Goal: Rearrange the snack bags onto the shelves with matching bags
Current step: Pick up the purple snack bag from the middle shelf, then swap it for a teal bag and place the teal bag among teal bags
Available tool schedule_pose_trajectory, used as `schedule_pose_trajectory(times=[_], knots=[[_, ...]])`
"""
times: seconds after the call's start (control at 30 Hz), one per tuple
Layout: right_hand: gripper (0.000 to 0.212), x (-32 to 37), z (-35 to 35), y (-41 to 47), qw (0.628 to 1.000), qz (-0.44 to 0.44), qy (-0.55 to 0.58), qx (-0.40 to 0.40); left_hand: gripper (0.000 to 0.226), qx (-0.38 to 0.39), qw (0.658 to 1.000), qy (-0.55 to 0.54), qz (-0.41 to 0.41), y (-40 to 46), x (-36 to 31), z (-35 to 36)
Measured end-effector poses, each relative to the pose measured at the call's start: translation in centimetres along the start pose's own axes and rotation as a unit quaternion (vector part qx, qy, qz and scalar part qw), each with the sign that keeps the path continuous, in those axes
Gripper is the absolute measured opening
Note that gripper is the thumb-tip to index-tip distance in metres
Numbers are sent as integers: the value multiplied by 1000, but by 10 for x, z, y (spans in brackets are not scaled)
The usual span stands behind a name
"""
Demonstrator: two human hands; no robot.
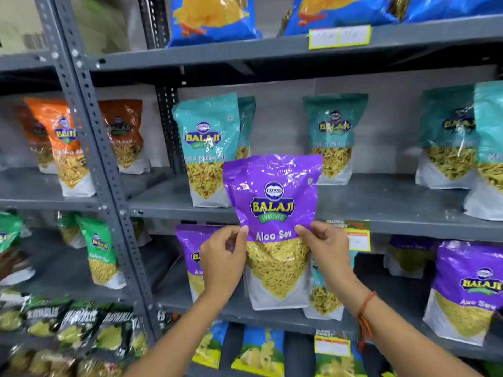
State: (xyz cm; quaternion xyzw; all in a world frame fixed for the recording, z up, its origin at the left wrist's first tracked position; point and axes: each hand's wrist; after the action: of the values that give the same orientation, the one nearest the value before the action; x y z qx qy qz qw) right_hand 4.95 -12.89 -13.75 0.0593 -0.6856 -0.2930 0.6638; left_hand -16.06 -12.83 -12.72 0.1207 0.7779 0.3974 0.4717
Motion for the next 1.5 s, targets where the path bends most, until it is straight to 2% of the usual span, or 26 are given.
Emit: schedule_pose_trajectory(times=[0.07,0.1,0.2,0.27,0.4,0.43,0.53,0.6,0.73,0.77,0.9,1.03,1.1,1.17,1.3,1.4,1.5], knots=[[72,-27,5,-12,999,43,9,9,30,20,999,18,-20,-16,27,2],[68,-42,7,-17,998,62,14,17,34,32,999,28,-26,-24,41,4],[28,-79,12,-21,993,116,10,29,45,73,994,70,-41,-40,77,15],[31,-109,17,-18,989,141,-3,36,49,98,988,105,-58,-46,97,25],[59,-170,25,-7,982,179,-51,33,45,134,971,165,-113,-47,136,50],[57,-182,27,-5,980,189,-61,32,43,140,967,173,-125,-47,146,57],[27,-195,34,2,970,226,-90,20,34,145,959,189,-150,-47,169,74],[31,-203,39,5,968,227,-103,30,32,145,958,192,-159,-47,181,84],[19,-221,40,-1,966,237,-108,14,34,151,957,200,-145,-57,202,97],[23,-221,41,-3,965,239,-110,15,36,150,958,197,-146,-60,204,98],[36,-220,39,-11,966,224,-124,23,38,145,956,187,-175,-66,198,99],[16,-212,31,-16,967,206,-147,40,12,106,953,117,-258,-71,184,98],[19,-204,21,-22,966,211,-143,47,21,55,954,81,-282,-74,168,99],[27,-193,7,-30,965,215,-143,33,23,35,962,49,-267,-78,147,105],[19,-172,-33,-45,968,198,-146,-58,18,94,974,2,-206,-92,107,137],[17,-163,-67,-45,959,177,-161,-150,30,171,974,5,-148,-105,86,168],[28,-163,-97,-33,944,192,-184,-195,46,239,956,22,-168,-110,79,197]])
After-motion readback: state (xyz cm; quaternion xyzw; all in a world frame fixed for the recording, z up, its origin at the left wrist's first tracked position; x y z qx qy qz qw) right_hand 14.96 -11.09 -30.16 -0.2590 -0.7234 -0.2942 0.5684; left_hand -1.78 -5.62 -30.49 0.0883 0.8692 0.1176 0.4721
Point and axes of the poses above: each hand's wrist, its own y-axis towards the middle knuckle, its own z-axis out of the palm, x = y × z, and after that the axes turned 4 degrees about y, right-handed
